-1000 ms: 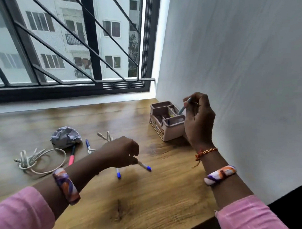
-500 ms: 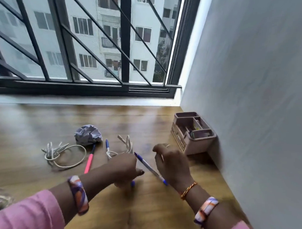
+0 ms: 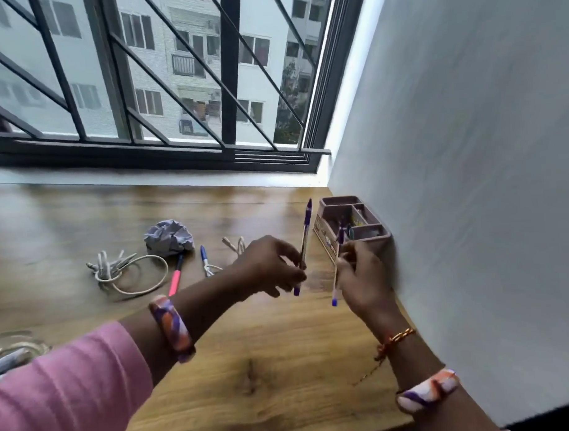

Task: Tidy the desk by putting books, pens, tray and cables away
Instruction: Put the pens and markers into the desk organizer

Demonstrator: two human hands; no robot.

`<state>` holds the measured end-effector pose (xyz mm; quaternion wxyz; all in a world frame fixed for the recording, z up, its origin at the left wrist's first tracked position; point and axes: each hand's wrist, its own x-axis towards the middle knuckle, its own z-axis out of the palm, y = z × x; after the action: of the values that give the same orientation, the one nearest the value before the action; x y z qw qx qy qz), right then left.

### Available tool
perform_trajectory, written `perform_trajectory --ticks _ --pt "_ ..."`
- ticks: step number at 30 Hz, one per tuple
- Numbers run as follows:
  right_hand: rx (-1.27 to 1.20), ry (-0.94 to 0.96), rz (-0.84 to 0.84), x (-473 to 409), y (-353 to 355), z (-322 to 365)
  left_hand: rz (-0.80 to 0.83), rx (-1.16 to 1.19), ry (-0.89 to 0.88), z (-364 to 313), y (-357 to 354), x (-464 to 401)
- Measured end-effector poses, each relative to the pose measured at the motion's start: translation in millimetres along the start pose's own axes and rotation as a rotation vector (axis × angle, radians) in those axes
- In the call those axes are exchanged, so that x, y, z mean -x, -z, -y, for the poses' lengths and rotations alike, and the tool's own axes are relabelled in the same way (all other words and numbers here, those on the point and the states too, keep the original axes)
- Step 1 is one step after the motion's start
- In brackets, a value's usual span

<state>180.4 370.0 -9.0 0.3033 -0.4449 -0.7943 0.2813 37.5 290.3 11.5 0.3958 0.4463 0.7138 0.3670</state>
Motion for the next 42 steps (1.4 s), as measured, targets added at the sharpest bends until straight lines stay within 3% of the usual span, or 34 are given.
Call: perform_trajectory --ticks 4,8,14,17,23,27,31,34,38,40,42 --pt "-0.074 0.017 -0.284 -23.8 41.6 2.5 -0.268 -0.013 -0.250 -53.9 -9.6 -43.7" --pt "-0.030 0.052 -0.380 -57.0 59.0 -8.9 -0.318 -0.144 -0.296 -86.3 -27.3 -92.7" --pt "0.076 -0.067 -0.301 -92.1 47.6 -41.3 -0.132 -0.378 -0.230 -80.0 -54.6 -134.9" --pt "0.073 -0.086 -0.278 -97.2 42.0 -46.8 -0.119 -0.367 -0.254 -76.9 -39.8 -138.4" --pt "0.216 0.218 -0.313 -90.6 11.3 -11.9 -0.261 -0.373 -0.211 -53.9 40.5 -93.7" --pt "0.200 0.464 -0.163 -78.4 -28.7 22.2 -0.436 -0.547 0.061 -10.1 108.2 -50.6" --pt "0.032 0.640 0.231 -30.9 -79.7 56.9 -0.313 -0.541 0.358 31.0 126.1 1.3" --pt "0.180 0.608 0.510 4.2 -123.0 61.8 -0.269 -0.638 0.420 64.1 101.5 27.9" --pt "0.491 0.558 0.517 25.0 -150.2 54.2 -0.331 -0.782 0.418 103.2 59.3 41.0" --pt "0.469 0.509 0.504 30.7 -150.3 50.0 -0.426 -0.691 0.401 106.8 53.7 48.4" --pt "0.336 0.400 0.463 39.1 -143.5 47.4 -0.386 -0.579 0.426 106.2 57.7 61.2"
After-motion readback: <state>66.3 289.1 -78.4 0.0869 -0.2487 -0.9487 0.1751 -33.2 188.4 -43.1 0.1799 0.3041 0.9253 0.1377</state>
